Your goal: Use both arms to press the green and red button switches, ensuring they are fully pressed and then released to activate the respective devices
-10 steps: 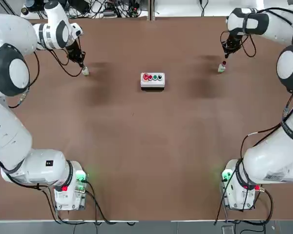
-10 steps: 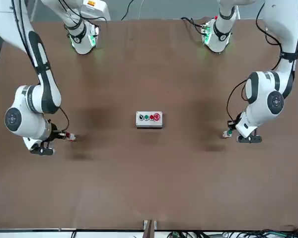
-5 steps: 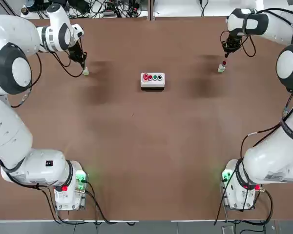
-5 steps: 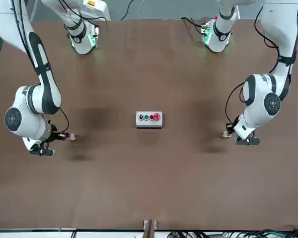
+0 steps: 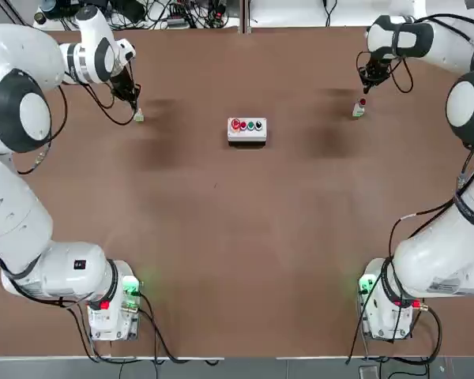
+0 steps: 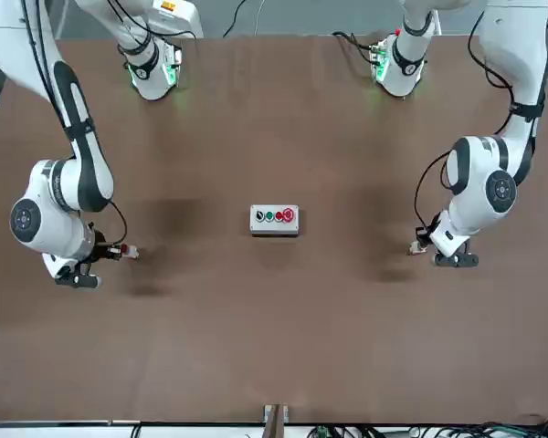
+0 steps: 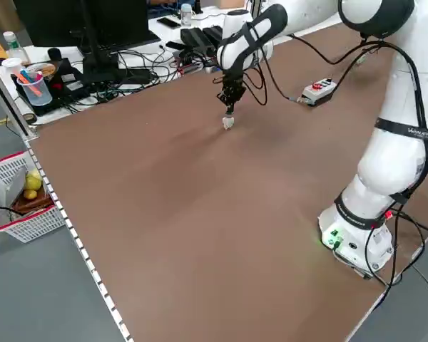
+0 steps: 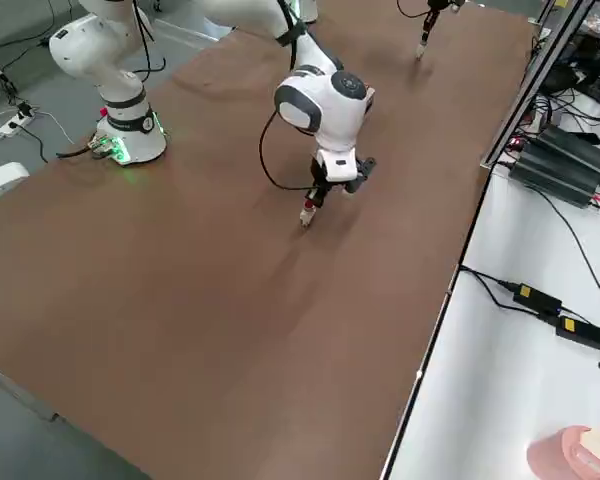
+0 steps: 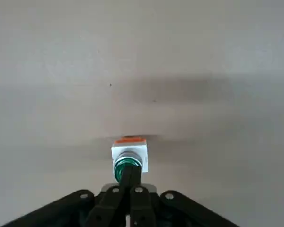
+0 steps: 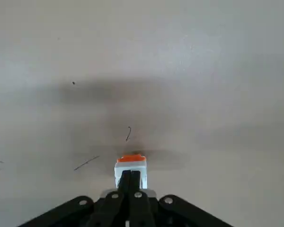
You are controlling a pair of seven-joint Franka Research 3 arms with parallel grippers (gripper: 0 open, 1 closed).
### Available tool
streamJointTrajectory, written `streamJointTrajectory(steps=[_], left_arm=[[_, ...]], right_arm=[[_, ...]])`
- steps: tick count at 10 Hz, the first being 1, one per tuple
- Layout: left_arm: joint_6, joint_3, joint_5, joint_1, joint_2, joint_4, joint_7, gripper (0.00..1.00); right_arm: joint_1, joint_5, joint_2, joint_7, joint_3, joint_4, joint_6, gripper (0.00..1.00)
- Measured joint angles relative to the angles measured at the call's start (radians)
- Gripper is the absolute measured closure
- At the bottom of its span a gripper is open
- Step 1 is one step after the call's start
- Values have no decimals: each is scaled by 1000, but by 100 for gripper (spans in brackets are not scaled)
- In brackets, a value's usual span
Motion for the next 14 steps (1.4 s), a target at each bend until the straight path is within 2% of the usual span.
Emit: streamJointTrajectory(steps=[14], left_arm=[[4, 0, 0, 0, 6, 1, -23, 99]], right_arm=[[-3, 0, 27, 0, -4, -14, 39, 99]])
